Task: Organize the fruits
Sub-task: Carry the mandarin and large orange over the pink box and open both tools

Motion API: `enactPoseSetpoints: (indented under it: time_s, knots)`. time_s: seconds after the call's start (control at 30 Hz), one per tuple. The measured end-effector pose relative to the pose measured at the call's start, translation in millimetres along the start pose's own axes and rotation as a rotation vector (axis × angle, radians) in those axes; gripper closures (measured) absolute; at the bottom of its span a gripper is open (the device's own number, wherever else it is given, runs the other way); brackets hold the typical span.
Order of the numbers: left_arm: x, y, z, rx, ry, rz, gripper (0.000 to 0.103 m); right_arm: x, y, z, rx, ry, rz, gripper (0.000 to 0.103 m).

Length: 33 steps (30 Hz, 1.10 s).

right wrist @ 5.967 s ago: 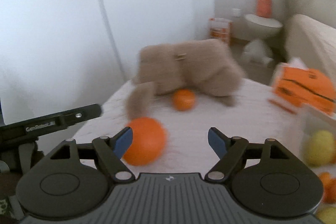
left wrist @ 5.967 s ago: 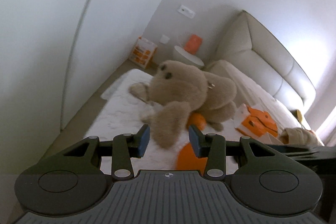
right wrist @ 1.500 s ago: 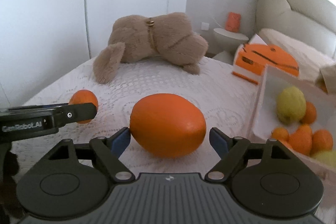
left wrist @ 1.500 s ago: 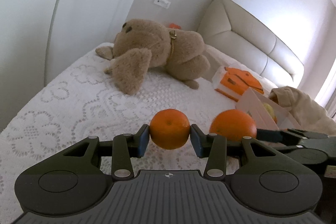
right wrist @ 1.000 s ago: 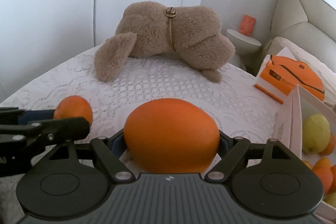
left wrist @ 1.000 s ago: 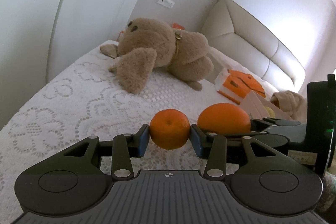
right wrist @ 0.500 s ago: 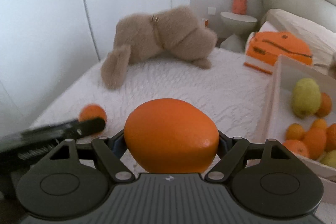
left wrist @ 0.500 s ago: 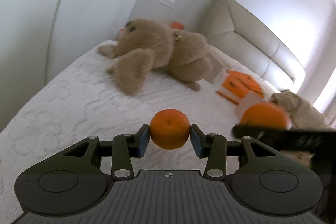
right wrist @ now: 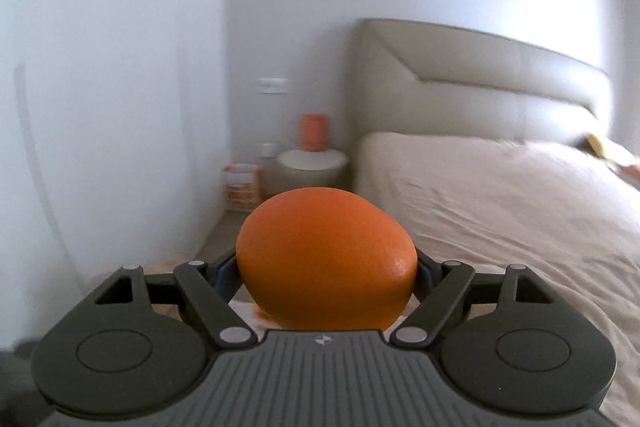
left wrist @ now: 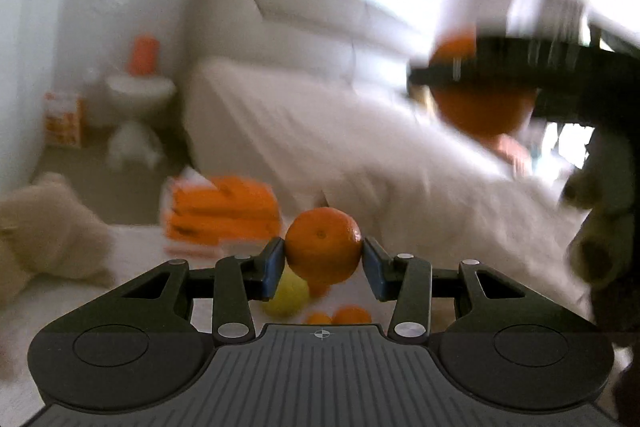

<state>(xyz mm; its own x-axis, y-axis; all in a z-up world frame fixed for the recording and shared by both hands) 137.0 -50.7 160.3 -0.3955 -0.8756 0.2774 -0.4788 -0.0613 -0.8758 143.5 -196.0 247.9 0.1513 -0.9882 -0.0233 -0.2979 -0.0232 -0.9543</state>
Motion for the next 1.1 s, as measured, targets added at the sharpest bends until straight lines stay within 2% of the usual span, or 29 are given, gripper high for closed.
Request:
enactPoseSetpoints:
  time_s: [0.13,0.27,0.3,0.37,0.4,0.5,0.67,0.77,0.87,1.0,1.1]
  knots:
    - [14.8,29.5,68.2,-0.229,-0.077,0.084,0.055,39.2,11.8,18.3,-0.050,0.093,0.054,0.022]
    - [14.9,68.1,99.9,-0.368,-0.134,0.195,0.054,63.2,46.4,42.5,-0.151,0.116,0.096,0.022]
    - [9.6,76.5,96.5,-0.379,-0.146,0.222,0.052,67.2,54.5,48.8,-0.177,0.109,0.112,0.022]
    - [3.7,79.1,91.2,-0.342,-0.138,0.234,0.051,71.3,69.7,63.9,-0.223,0.093,0.137,0.022]
    - [0.9,77.3,87.3,-0.325,-0.129,0.219,0.054,71.7,76.7,70.8,-0.246,0.087,0.145,0.022]
    - [-9.9,62.2,63.0,-0.218,-0.089,0.150,0.054,69.1,101.1,89.7,-0.318,0.079,0.161,0.022]
    - [-29.8,46.6,12.8,-0.082,-0.098,0.088,0.054,59.2,146.3,113.1,-0.441,0.061,0.205,0.022]
    - [-45.7,51.0,-15.4,-0.024,-0.113,0.021,0.054,49.4,165.8,127.6,-0.490,0.040,0.230,0.022]
    - [-57.7,62.3,-33.0,-0.003,-0.116,-0.038,0.054,32.7,181.8,141.1,-0.543,-0.004,0.231,0.020]
    - [-72.2,83.2,-43.6,-0.017,-0.131,-0.090,0.054,8.7,180.1,137.0,-0.488,0.002,0.116,0.020]
    - [-82.2,102.1,-47.6,-0.038,-0.168,-0.113,0.054,1.7,163.6,115.7,-0.404,-0.003,0.056,0.021]
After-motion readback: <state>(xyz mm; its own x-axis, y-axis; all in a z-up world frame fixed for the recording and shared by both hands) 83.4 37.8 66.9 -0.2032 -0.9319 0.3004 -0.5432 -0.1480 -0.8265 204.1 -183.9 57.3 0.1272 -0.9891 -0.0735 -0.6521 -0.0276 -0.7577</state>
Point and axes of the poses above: each gripper's, at about its wrist camera, not at the fingertips, and z roughly the way its jaws point, x to its right, y to its underside, the point moved 3 cm from there along z, roughly the way its jaws point, and after that the axes turned 7 degrees about x, right-handed, at the moved point
